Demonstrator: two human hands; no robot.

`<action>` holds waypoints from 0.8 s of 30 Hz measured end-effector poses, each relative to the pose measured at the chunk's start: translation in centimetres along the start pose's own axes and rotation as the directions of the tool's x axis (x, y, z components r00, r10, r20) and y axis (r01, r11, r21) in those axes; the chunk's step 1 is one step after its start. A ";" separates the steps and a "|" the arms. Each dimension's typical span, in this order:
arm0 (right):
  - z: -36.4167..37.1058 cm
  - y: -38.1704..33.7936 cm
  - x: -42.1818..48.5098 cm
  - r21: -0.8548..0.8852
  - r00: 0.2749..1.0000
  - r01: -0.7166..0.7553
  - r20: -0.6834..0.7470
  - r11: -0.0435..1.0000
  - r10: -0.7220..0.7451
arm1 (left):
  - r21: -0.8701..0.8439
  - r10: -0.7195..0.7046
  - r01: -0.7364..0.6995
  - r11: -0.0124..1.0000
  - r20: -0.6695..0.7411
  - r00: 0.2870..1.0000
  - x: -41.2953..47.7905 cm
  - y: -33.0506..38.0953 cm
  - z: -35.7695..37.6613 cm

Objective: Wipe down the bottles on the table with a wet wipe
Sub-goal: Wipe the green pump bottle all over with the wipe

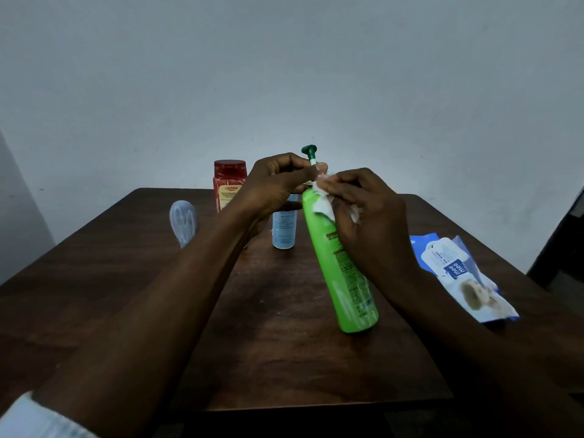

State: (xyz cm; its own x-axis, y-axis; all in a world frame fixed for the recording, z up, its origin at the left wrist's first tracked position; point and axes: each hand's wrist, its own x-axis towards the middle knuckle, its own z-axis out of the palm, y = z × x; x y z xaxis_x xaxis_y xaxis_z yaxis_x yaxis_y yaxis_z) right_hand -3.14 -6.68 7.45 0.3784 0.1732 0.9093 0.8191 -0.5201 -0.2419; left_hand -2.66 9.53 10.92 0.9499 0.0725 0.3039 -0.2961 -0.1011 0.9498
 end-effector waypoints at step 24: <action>-1.6 -0.5 1.2 -0.017 0.989 0.064 0.136 0.998 -0.061 | 0.132 0.115 -0.108 0.985 -0.047 0.992 -0.1 2.4 0.7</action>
State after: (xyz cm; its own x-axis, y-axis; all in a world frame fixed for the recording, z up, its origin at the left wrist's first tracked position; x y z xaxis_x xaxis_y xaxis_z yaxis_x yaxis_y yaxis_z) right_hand -3.81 -7.56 9.24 0.3825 0.3170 0.8679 0.8344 -0.5219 -0.1772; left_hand -3.42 8.58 13.08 0.9038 0.1074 0.4143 -0.3811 -0.2386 0.8932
